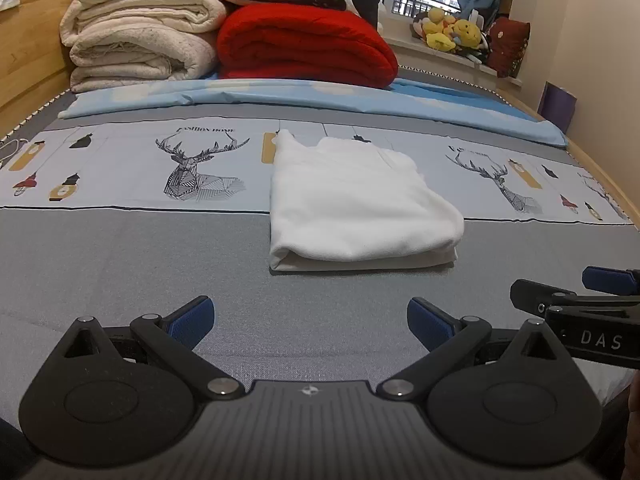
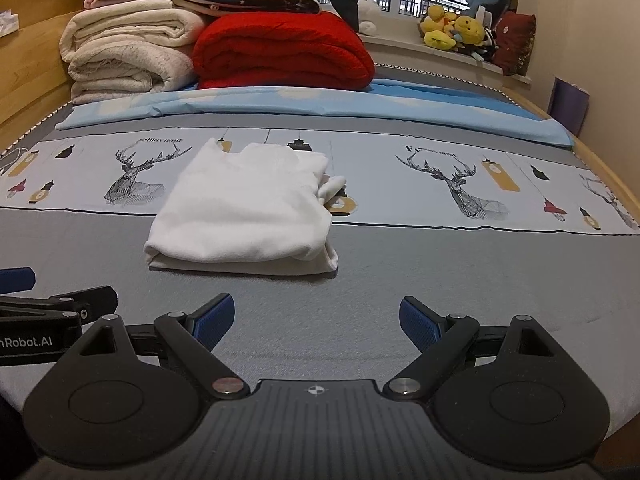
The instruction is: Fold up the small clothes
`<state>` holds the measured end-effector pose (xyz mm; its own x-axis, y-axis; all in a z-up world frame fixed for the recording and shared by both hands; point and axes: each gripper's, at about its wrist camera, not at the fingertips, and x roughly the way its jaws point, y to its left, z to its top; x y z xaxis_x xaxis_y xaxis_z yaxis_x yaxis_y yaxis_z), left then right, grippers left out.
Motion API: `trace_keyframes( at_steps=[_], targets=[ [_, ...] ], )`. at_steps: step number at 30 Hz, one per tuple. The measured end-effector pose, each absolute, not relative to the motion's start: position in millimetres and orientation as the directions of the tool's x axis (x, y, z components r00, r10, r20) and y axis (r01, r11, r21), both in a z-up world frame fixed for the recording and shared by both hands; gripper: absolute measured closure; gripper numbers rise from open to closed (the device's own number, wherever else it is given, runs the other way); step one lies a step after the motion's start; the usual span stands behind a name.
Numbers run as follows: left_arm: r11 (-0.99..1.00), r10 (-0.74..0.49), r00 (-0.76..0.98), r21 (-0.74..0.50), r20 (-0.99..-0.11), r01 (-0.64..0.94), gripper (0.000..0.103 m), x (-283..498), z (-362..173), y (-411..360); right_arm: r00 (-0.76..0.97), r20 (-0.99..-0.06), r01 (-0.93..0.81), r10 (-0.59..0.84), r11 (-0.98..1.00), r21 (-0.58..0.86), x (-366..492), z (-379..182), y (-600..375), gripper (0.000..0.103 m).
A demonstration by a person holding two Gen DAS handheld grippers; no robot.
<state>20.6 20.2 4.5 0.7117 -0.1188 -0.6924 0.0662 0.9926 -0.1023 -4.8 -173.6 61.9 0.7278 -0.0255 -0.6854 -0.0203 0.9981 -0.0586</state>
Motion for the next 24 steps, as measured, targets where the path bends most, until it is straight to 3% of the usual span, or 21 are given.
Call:
trace_keyframes(
  at_steps=[24],
  targets=[
    [0.991, -0.133, 0.712, -0.115, -0.689, 0.075, 0.0, 19.8, 4.7, 20.2, 0.727, -0.686, -0.032, -0.02, 0.998, -0.063, -4.9, 61.0, -169.8, 0.013]
  ],
)
